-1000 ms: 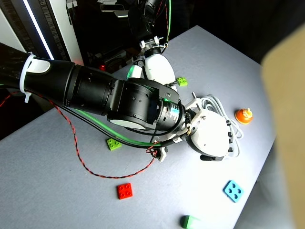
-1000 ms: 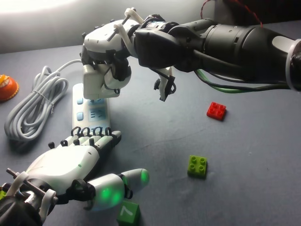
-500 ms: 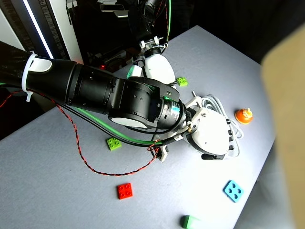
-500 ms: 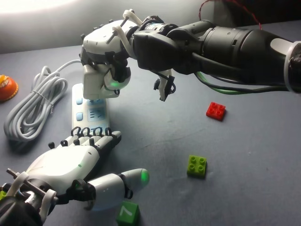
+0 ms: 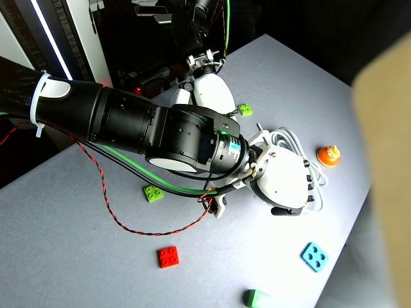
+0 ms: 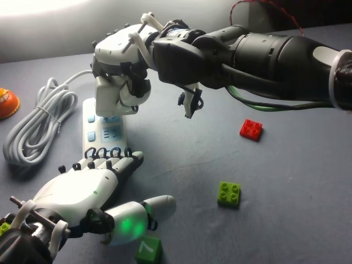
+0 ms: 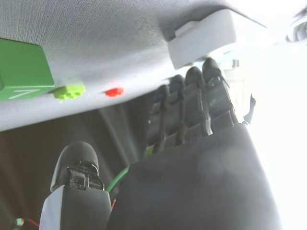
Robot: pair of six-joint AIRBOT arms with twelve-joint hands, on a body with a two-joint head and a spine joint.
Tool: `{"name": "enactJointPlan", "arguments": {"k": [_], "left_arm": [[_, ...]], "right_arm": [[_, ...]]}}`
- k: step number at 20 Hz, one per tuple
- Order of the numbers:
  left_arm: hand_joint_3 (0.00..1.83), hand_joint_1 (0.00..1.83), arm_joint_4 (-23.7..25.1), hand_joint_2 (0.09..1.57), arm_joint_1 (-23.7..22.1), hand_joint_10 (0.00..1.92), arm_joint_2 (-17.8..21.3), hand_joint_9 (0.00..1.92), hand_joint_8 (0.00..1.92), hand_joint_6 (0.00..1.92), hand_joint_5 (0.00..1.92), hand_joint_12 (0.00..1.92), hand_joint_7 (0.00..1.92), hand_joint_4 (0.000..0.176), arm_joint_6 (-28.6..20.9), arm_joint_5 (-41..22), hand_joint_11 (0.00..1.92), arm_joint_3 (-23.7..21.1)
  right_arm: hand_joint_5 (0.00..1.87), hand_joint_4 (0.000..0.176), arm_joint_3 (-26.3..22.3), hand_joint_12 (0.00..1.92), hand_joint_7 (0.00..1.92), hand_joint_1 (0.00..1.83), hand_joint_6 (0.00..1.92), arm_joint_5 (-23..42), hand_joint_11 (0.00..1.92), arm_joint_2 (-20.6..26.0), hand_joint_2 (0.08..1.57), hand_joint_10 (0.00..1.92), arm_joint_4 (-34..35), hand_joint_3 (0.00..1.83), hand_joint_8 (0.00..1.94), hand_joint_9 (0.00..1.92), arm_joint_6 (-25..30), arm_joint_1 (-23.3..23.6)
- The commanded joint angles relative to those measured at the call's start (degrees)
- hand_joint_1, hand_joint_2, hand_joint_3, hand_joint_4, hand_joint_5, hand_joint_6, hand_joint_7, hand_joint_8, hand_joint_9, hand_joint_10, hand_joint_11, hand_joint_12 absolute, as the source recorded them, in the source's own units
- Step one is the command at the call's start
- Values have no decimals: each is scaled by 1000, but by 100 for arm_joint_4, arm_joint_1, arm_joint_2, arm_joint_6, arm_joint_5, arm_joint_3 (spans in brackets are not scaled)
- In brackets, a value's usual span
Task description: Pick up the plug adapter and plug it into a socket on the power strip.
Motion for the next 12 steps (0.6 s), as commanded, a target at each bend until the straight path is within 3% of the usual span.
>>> {"name": "enactJointPlan", "arguments": {"k": [1,12], "left_arm": [[0,0,296,1149,-45,0,-47,62,0,0,86,194,88,0,-38,-307,0,18],[0,0,296,1144,-39,3,-45,106,2,1,105,281,122,0,-70,-302,0,50]], "right_arm": [[695,0,-104,1538,822,1354,1160,289,780,-100,1200,1464,66,1,1273,825,29,-45],[745,0,-362,1574,825,1354,1103,428,741,-60,1195,1477,-211,0,1284,806,25,-102]]}}
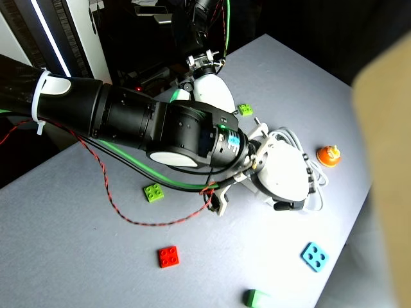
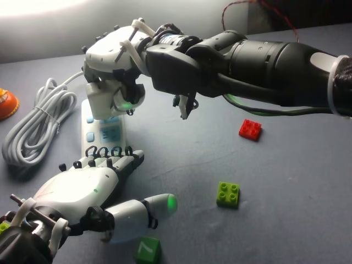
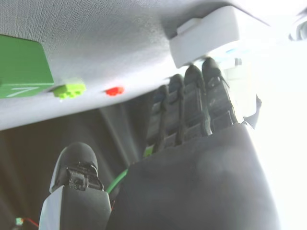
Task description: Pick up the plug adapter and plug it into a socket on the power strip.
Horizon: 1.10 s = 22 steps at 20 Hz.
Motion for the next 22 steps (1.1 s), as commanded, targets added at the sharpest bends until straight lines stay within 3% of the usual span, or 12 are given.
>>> {"name": "enactJointPlan", "arguments": {"k": [1,7,13,15,22], "left_arm": [[0,0,269,1145,-15,2,-43,105,2,1,103,286,123,0,-44,-326,0,30],[0,0,268,1136,-11,1,-37,88,1,1,81,230,104,0,-75,-310,0,140],[1,0,267,1144,7,5,-3,122,4,5,124,301,139,0,-96,-298,0,217],[1,0,267,1146,23,0,7,111,0,0,108,302,126,0,-96,-293,0,218],[1,0,266,1148,21,0,77,69,2,0,69,217,90,0,-150,-269,0,188]], "right_arm": [[751,0,-111,1573,830,1355,1096,232,741,-81,1193,1475,109,0,1278,807,99,-80],[723,0,-139,1598,822,1356,1128,219,763,-19,1196,1468,110,1,1284,818,138,-185],[730,0,-136,1622,825,1354,1142,206,718,-38,1197,1480,110,0,1279,802,206,-221],[783,0,-127,1591,911,1227,1125,219,748,-62,1187,1239,110,0,1302,847,227,-221],[795,0,323,1614,922,1224,1115,156,743,-270,1183,1236,113,0,1291,862,433,-196]]}}
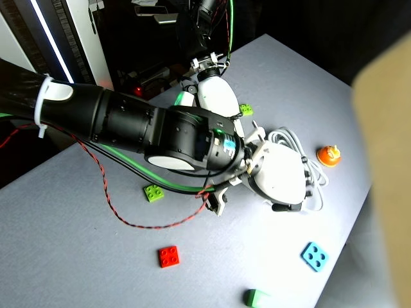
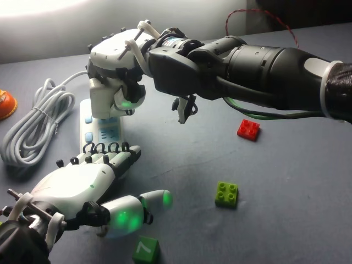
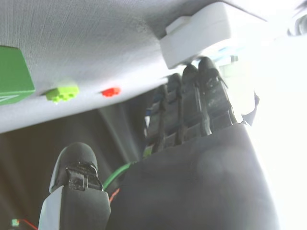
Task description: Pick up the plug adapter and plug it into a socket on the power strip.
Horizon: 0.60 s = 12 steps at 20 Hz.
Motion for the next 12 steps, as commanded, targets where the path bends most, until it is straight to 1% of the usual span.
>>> {"name": "enactJointPlan", "arguments": {"k": [1,3,10,12], "left_arm": [[1,0,167,1148,-7,0,59,69,2,0,69,216,90,0,-37,-386,0,0],[1,0,167,1149,-19,2,58,76,2,1,74,243,95,0,-44,-386,0,2],[1,0,166,1150,-24,2,57,77,2,1,74,245,96,0,-49,-377,0,37],[0,0,166,1144,-32,8,58,113,6,6,107,310,124,0,-52,-378,0,54]], "right_arm": [[795,0,-21,1614,922,1224,1115,56,743,-123,1183,1236,4,0,1291,862,34,-86],[773,0,-17,1607,922,1222,1146,61,730,-142,1188,1219,4,1,1284,848,34,-87],[772,0,-31,1607,922,1221,1147,108,729,-221,1188,1218,3,1,1284,847,47,-107],[777,0,-38,1596,918,1221,1141,111,754,-212,1188,1214,2,0,1294,869,27,-168]]}}
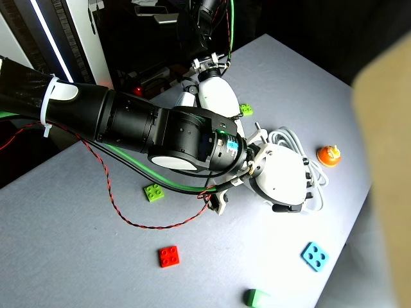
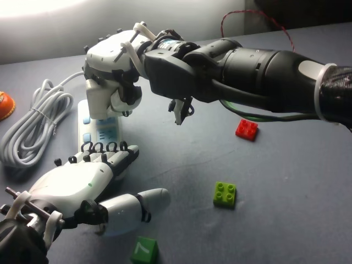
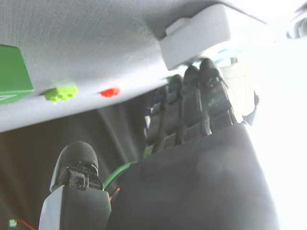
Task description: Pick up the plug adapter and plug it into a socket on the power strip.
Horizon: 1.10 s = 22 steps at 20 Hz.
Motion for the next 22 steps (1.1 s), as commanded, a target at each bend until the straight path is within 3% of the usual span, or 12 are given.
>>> {"name": "enactJointPlan", "arguments": {"k": [1,6,9,21,22], "left_arm": [[0,0,168,1143,-33,7,34,118,5,6,112,323,130,0,-39,-390,0,35],[0,0,162,1143,-43,6,42,119,4,5,113,325,130,0,-39,-376,0,67],[0,0,116,1144,-46,3,40,96,2,2,93,224,115,0,-39,-376,0,72],[1,0,37,1147,-58,5,56,107,3,3,100,232,121,0,-42,-399,0,64],[1,0,37,1148,-68,3,55,105,3,2,101,204,125,0,-42,-399,0,64]], "right_arm": [[779,0,-72,1597,917,1221,1136,30,755,-119,1188,1216,24,0,1297,869,21,-144],[780,0,-140,1598,918,1222,1136,80,755,-130,1188,1218,24,0,1297,869,21,-172],[811,0,-215,1600,925,1225,1091,103,752,-129,1179,1223,22,0,1288,873,12,-195],[797,0,-497,1575,913,1225,1103,161,778,-37,1184,1224,5,1,1314,872,-32,-375],[762,0,-502,1598,857,1330,1105,162,733,-34,1186,1420,5,3,1259,824,-30,-381]]}}
